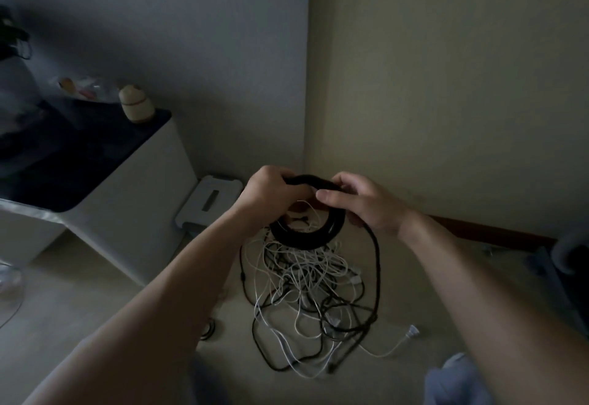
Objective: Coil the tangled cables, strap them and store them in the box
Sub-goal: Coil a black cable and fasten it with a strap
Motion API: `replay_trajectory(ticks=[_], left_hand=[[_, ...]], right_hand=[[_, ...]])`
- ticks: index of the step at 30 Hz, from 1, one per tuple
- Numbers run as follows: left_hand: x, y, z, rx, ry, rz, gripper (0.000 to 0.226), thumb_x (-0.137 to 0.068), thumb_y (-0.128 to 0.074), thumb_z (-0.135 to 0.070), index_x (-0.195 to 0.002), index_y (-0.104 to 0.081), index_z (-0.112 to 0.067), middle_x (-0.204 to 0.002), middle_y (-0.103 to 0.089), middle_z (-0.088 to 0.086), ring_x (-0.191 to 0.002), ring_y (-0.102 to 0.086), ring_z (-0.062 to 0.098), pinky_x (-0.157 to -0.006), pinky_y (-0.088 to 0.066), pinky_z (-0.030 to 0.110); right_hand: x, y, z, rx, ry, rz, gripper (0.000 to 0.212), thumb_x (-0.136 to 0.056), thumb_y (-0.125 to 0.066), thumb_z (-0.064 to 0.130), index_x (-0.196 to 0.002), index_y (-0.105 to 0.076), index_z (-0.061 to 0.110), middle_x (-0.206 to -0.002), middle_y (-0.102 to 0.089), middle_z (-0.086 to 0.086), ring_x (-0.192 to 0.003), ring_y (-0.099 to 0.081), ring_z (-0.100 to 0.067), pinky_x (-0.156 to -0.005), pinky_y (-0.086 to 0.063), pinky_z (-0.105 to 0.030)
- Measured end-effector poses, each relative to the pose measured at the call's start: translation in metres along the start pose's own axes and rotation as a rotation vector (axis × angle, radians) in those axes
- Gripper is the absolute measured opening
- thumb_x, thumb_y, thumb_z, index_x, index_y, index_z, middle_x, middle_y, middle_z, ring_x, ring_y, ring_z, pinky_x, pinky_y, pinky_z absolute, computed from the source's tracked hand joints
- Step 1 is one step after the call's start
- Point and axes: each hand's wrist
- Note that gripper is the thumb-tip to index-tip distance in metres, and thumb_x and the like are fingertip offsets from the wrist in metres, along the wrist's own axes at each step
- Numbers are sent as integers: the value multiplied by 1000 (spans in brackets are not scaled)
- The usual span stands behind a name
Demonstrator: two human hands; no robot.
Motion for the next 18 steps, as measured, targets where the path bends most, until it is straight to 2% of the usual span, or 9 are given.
replay_trajectory(ticks=[4, 8, 11, 13, 16, 18], left_hand=[[-6, 4, 2, 52, 24, -127, 12, -80, -75, -19, -69, -69, -18, -42, -53, -11, -36, -50, 6, -40, -38, 17], [-9, 2, 5, 201, 74, -220, 12, -76, -74, -24, -64, -71, -23, -42, -49, -11, -37, -49, 12, -45, -44, 25], [-9, -1, 4, 309, 106, -278, 6, -75, -73, -27, -72, -72, -22, -41, -49, -12, -35, -51, 12, -43, -44, 23], [-10, -2, 5, 385, 123, -297, 6, -79, -72, -24, -76, -70, -20, -39, -47, -13, -31, -48, 12, -40, -43, 22], [-11, -2, 5, 486, 143, -333, 15, -79, -72, -23, -65, -67, -22, -41, -46, -15, -32, -46, 10, -41, -43, 21], [-12, -2, 5, 572, 167, -351, 18, -79, -71, -24, -63, -63, -23, -42, -44, -15, -32, -43, 11, -43, -44, 24]], right_hand=[[0, 7, -8, -42, 70, -36, 40, -65, -79, 56, -73, -61, 20, -61, -55, 4, -56, -53, -17, -50, -44, -25], [-2, 7, -16, 62, 85, -122, 42, -64, -79, 60, -56, -59, 24, -52, -49, 12, -49, -47, -5, -50, -36, -17], [-3, 9, -26, 11, 36, -68, 48, -63, -84, 58, -63, -59, 18, -52, -44, 9, -47, -41, -7, -48, -33, -18], [-5, 7, -30, 39, 22, -78, 49, -62, -83, 58, -55, -47, 26, -53, -36, 13, -48, -35, -6, -48, -27, -17], [-8, 1, -32, 73, 18, -139, 53, -63, -79, 62, -48, -40, 29, -49, -33, 17, -47, -34, -5, -49, -27, -19], [-8, 0, -34, 58, 20, -115, 50, -62, -80, 64, -54, -43, 32, -52, -34, 17, -53, -36, -8, -54, -29, -24]])
Point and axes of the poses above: each hand's wrist, its own x-axis away from the middle knuckle, its own y-axis out of the back of the hand, z = x × y
